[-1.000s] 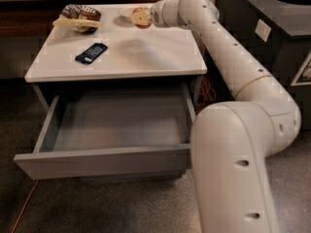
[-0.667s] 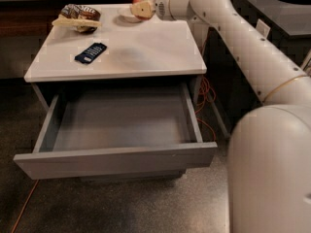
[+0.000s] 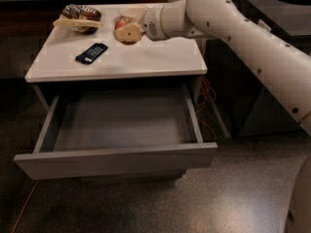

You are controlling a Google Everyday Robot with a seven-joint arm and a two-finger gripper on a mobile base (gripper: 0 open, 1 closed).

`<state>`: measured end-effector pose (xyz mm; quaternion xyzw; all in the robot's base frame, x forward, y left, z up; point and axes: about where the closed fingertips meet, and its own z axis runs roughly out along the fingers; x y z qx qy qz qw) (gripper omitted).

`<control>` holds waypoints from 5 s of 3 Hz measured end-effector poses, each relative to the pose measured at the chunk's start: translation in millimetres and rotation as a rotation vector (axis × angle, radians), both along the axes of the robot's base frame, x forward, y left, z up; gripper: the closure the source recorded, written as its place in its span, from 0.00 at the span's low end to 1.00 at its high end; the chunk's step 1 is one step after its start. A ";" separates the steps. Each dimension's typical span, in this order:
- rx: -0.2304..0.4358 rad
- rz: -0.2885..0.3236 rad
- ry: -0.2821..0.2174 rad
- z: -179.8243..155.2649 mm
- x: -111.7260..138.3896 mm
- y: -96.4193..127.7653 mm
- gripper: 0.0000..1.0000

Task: Place apple into top drawer

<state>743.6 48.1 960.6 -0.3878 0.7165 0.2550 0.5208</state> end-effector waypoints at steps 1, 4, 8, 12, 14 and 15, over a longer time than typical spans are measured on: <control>-0.068 0.121 0.060 -35.5 -46.4 25.2 1.00; -0.183 0.388 0.030 -70.3 -118.0 57.6 1.00; -0.215 0.475 0.075 -228.4 -147.8 44.6 1.00; -0.225 0.539 0.109 -324.1 -115.5 66.6 1.00; -0.216 0.537 0.102 -325.6 -106.6 68.4 0.59; -0.226 0.533 0.094 -304.6 -103.8 65.6 0.28</control>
Offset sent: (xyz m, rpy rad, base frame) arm -0.1330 0.0597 -0.0666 -0.1526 0.0282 0.3997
